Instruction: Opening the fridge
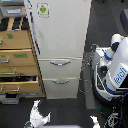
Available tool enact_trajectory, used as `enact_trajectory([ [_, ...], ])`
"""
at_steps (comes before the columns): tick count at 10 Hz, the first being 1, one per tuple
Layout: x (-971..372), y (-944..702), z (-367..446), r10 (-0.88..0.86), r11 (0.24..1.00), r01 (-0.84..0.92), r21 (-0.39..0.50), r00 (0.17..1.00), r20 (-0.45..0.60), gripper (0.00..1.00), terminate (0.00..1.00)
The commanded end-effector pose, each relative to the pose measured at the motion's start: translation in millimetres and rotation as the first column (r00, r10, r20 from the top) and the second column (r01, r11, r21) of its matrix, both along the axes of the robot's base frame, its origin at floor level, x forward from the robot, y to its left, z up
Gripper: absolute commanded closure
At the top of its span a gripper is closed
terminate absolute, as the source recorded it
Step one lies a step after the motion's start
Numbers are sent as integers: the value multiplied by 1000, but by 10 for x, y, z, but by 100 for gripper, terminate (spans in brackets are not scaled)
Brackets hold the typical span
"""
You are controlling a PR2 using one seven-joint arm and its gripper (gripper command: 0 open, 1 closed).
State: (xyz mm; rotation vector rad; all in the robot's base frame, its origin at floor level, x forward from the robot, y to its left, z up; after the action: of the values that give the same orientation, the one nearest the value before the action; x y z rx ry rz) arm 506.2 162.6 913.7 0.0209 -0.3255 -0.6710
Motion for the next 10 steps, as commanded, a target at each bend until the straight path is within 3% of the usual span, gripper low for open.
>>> enact_trajectory([
  [1, 1636, -140, 923, 249, 968, -250, 11, 967, 56, 0, 0],
  [4, 1957, 443, 1352, 371, 928, -372, 11, 928, 37, 0, 0],
  [7, 2250, 1342, 1851, 611, 790, -612, 36, 790, 49, 0, 0],
  [10, 2398, 1566, 2077, 715, 696, -717, 31, 697, 57, 0, 0],
])
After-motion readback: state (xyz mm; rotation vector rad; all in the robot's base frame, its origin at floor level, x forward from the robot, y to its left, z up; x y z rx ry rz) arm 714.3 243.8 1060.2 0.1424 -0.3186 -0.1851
